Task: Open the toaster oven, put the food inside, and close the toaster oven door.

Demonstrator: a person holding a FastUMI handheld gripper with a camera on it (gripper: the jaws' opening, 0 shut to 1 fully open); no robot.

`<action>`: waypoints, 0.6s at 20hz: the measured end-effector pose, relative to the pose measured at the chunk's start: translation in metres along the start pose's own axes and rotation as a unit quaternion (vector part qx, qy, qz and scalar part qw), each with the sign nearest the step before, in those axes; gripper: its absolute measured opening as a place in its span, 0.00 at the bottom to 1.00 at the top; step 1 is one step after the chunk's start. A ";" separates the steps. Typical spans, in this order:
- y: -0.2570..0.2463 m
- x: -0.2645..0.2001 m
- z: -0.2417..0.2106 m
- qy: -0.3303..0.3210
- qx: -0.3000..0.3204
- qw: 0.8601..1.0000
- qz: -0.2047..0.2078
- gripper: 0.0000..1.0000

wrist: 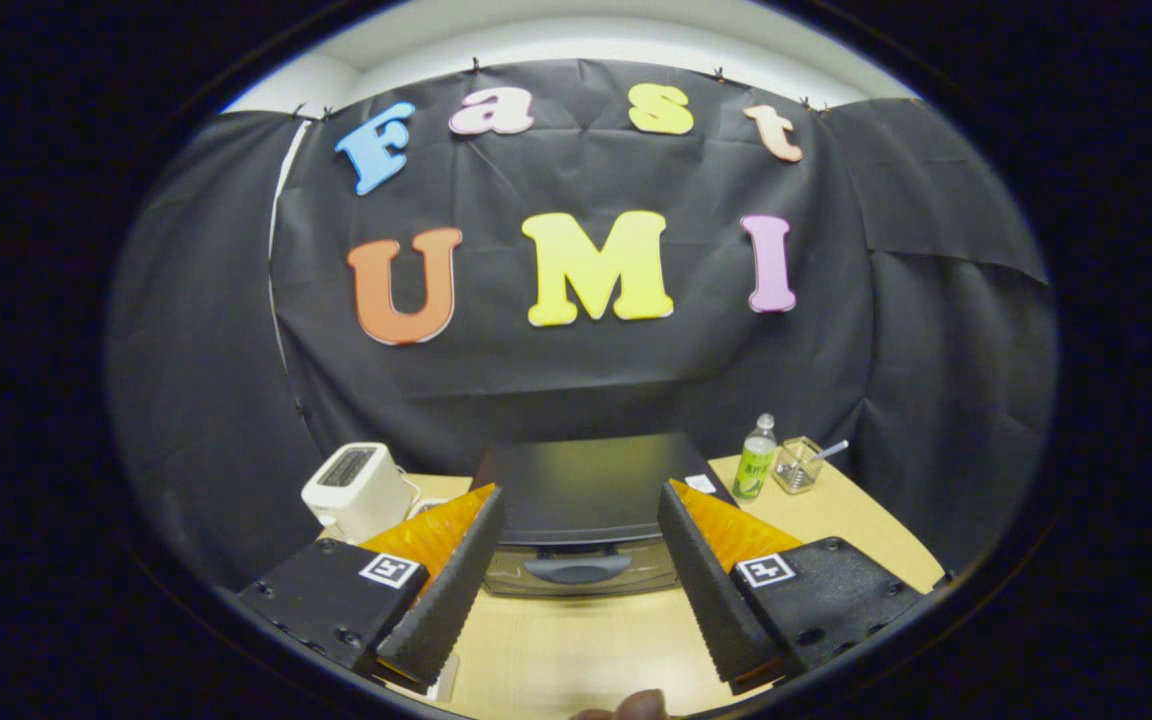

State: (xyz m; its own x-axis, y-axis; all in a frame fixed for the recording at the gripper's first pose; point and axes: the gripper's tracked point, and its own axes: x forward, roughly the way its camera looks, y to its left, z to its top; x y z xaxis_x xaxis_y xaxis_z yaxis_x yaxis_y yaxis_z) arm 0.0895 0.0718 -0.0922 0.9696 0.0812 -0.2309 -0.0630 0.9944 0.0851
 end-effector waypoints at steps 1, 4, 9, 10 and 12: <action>0.001 -0.011 0.019 -0.014 -0.001 1.000 0.000 1.00; 0.007 -0.044 0.062 -0.053 -0.022 0.998 0.002 1.00; 0.027 -0.098 0.081 -0.081 -0.040 0.996 0.022 1.00; 0.031 -0.107 0.078 -0.082 -0.036 0.996 0.026 1.00; 0.034 -0.117 0.074 -0.080 -0.022 0.996 0.028 1.00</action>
State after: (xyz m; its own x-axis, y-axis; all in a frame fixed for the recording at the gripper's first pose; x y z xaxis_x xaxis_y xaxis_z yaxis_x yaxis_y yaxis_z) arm -0.0088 0.0916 0.0094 0.9892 0.1292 -0.0693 -0.1259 0.9908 0.0495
